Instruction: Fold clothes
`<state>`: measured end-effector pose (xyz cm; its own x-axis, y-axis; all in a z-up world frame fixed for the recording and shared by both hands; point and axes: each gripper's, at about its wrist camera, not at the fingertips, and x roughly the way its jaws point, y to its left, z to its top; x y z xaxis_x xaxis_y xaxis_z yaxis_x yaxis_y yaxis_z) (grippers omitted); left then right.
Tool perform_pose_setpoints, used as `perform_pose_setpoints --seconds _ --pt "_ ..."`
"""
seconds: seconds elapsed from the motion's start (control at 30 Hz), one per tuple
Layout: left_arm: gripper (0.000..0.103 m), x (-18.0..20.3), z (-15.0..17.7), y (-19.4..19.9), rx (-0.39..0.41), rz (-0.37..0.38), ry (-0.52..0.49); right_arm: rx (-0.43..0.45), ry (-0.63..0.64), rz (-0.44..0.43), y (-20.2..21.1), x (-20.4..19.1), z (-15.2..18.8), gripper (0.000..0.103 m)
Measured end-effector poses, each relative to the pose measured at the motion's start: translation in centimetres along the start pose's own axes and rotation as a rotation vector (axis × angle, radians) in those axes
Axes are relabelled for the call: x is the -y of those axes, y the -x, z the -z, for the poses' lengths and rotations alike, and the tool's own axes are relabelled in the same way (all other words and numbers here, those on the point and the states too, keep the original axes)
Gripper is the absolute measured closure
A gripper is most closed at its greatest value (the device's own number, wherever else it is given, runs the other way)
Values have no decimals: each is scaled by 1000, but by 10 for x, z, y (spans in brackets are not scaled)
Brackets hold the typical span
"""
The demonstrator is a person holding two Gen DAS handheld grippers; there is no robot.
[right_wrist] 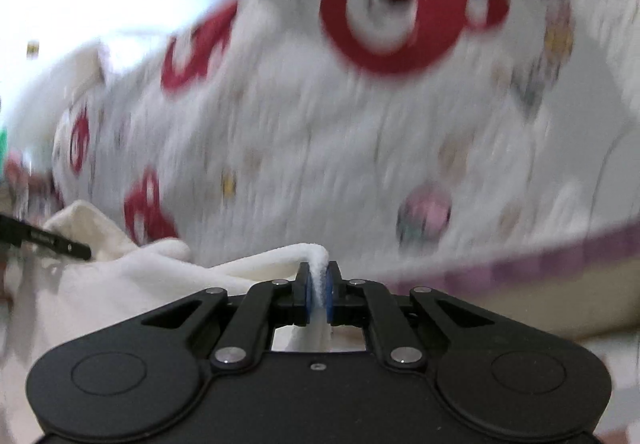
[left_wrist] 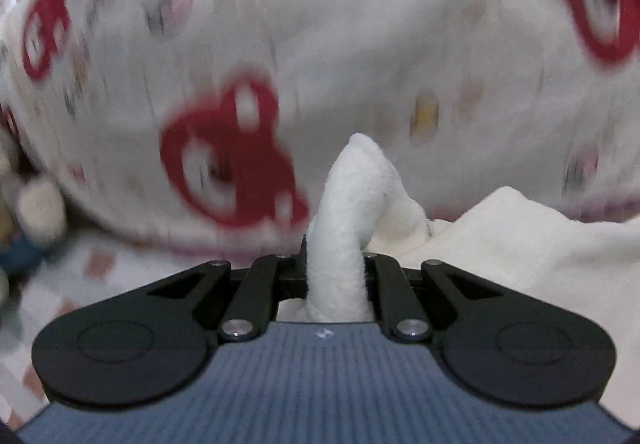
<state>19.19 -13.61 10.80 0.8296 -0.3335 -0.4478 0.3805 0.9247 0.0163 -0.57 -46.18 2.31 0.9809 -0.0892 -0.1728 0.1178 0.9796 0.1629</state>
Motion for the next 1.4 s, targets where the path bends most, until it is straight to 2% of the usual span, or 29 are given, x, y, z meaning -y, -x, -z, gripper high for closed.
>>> perform_pose_setpoints --seconds 0.1,0.13,0.17,0.2,0.23,0.27,0.3,0.37,0.47,0.57,0.6,0.7,0.8,0.9,1.03,1.17,1.27,1.4 --pt "93 12 -34 8 150 -63 11 111 10 -7 9 -3 -47 96" --pt "89 16 -41 5 181 -99 18 129 17 -16 6 -6 -62 94" --pt "76 18 -42 -2 187 -147 27 116 23 -37 -2 -6 -70 93" --pt "64 20 -40 -15 159 -179 36 93 25 -57 -13 -5 -73 89" --pt "42 19 -33 -31 89 -188 47 70 23 -73 -23 -3 -74 72" --pt "39 16 -22 -46 10 -182 65 47 9 -75 -33 2 -68 60" --pt "39 13 -6 -57 -63 -170 89 22 -18 -72 -41 9 -57 45" --pt "39 9 33 -70 -187 -146 113 -32 -72 -62 -54 24 -34 45" --pt "39 16 102 -64 -341 -107 110 -167 -139 11 -56 57 17 45" --pt "39 32 159 -46 -448 -15 123 -313 -228 51 -44 90 66 45" --pt "39 41 173 -37 -462 23 121 -351 -264 51 -35 99 81 46" --pt "39 69 195 -8 -431 85 85 -441 -355 11 -6 110 118 46" --pt "38 96 211 12 -415 143 34 -536 -361 -41 7 102 140 46" --pt "38 111 227 28 -415 239 37 -608 -375 -81 13 88 154 46" --pt "38 114 245 40 -396 340 90 -673 -354 -102 10 65 165 46" --pt "38 112 248 40 -414 354 109 -709 -460 -200 16 57 160 46" --pt "38 107 250 39 -420 373 146 -730 -587 -260 21 54 163 45" --pt "38 105 256 39 -436 399 176 -822 -703 -323 21 40 175 38"
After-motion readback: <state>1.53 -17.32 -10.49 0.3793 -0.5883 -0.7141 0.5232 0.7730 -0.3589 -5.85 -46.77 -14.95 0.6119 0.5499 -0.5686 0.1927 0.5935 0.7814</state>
